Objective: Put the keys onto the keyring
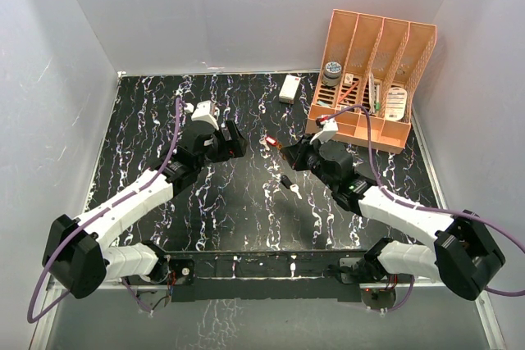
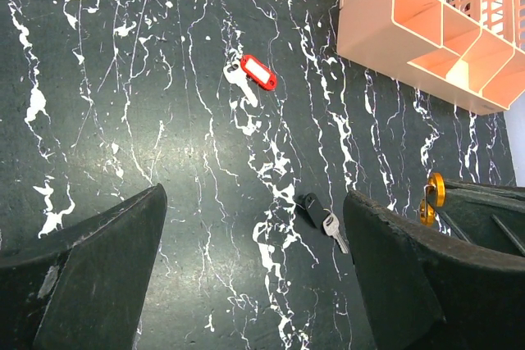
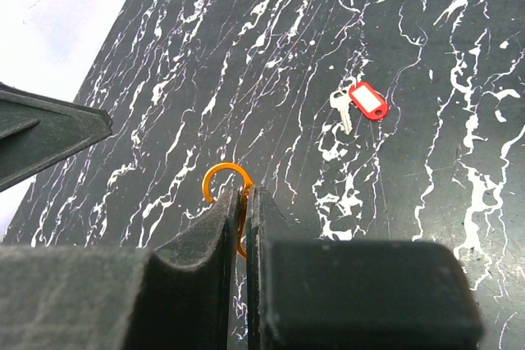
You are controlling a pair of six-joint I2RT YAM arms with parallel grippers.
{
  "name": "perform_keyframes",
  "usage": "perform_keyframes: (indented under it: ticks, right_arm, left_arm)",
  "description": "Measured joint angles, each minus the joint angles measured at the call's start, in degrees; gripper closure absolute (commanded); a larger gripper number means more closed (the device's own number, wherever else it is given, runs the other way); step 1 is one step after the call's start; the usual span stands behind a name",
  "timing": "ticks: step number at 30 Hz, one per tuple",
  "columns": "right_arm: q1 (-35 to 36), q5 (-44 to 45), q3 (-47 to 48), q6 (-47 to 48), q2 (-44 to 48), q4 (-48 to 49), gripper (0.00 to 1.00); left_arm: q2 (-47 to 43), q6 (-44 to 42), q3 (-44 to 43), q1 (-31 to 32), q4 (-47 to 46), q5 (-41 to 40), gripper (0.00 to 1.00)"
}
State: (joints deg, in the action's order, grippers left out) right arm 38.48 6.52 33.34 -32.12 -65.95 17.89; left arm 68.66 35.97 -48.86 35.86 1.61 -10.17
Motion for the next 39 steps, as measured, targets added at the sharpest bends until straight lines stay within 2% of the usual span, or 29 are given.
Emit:
perform_keyframes:
  ticks: [7, 15, 24, 39]
  right_arm:
    - [0.0, -0.3, 1.0, -0.1, -0.4, -0.2, 1.00]
    - [0.0, 7.1, 15.4, 2.7, -9.3, -16.5, 1.00]
    - [0.1, 11.7, 19.7, 5.1, -11.9, -30.5, 1.00]
    - [0.2, 14.4, 23.4, 6.5, -12.4, -39.2, 1.00]
  left_arm:
    - [0.0, 0.0, 0.0, 0.0, 0.1, -0.2, 0.13]
    - [0.2, -0.2, 0.0, 0.0, 0.2, -0.4, 0.13]
    - [1.5, -0.2, 0.0, 0.0, 0.3, -0.3, 0.13]
    - [1.5, -0.4, 0.0, 0.0, 0.3, -0.3, 0.11]
